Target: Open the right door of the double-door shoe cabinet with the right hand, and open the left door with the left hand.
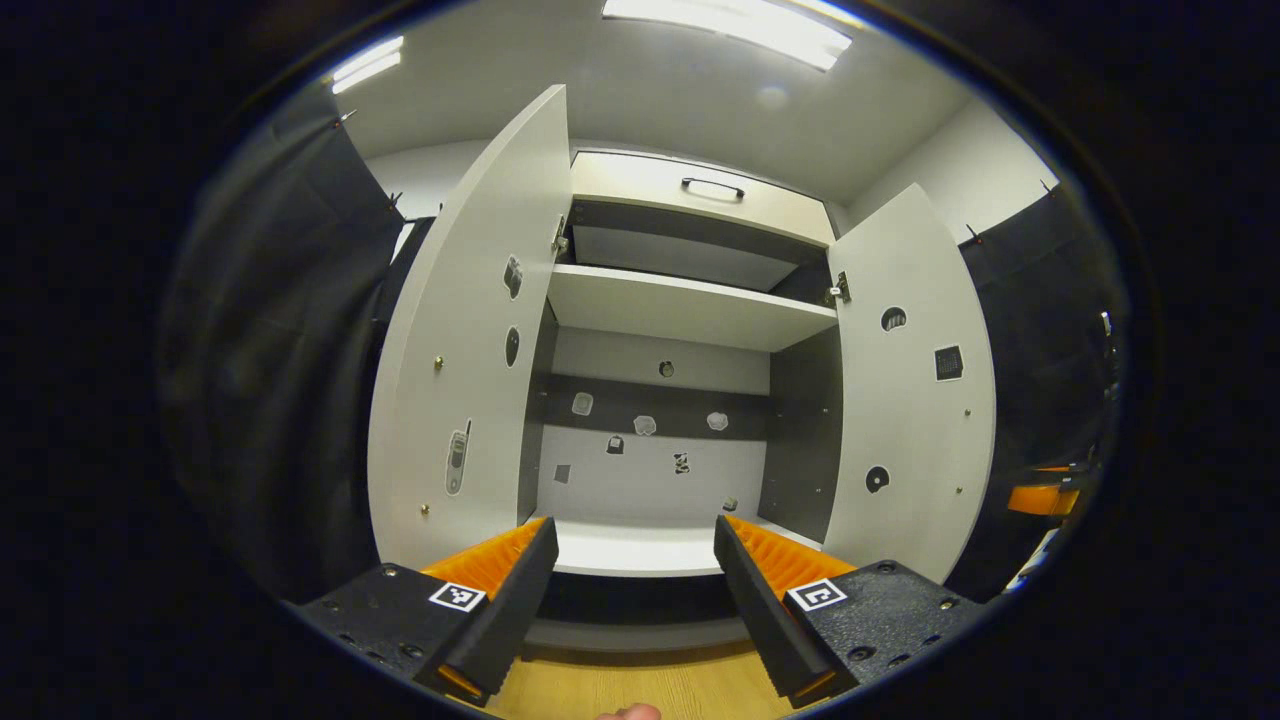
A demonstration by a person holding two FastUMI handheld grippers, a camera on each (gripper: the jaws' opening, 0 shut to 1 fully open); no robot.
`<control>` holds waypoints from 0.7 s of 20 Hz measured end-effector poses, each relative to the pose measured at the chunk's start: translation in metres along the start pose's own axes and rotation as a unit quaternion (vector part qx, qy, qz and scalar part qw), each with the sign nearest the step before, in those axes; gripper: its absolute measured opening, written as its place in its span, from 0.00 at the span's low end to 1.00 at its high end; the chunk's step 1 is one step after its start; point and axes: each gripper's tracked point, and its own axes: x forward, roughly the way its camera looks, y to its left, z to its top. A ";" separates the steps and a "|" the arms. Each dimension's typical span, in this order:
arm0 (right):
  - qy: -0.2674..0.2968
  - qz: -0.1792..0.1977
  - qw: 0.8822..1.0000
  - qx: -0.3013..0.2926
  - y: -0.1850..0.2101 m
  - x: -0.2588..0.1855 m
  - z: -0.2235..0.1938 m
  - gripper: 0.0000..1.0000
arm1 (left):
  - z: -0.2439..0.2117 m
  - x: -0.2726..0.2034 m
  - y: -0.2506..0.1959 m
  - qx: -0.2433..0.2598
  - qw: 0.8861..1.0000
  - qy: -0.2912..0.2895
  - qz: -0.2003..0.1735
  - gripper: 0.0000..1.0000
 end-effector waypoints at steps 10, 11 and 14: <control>0.005 0.006 1.000 -0.005 0.005 -0.001 -0.001 0.98 | -0.002 -0.005 0.006 -0.002 1.000 0.005 0.015 0.95; 0.005 0.007 1.000 -0.006 0.006 -0.001 -0.001 0.97 | -0.002 -0.006 0.007 -0.002 1.000 0.004 0.017 0.95; 0.005 0.009 1.000 -0.008 0.008 -0.001 -0.001 0.88 | -0.001 -0.006 0.008 -0.001 1.000 0.003 0.017 0.95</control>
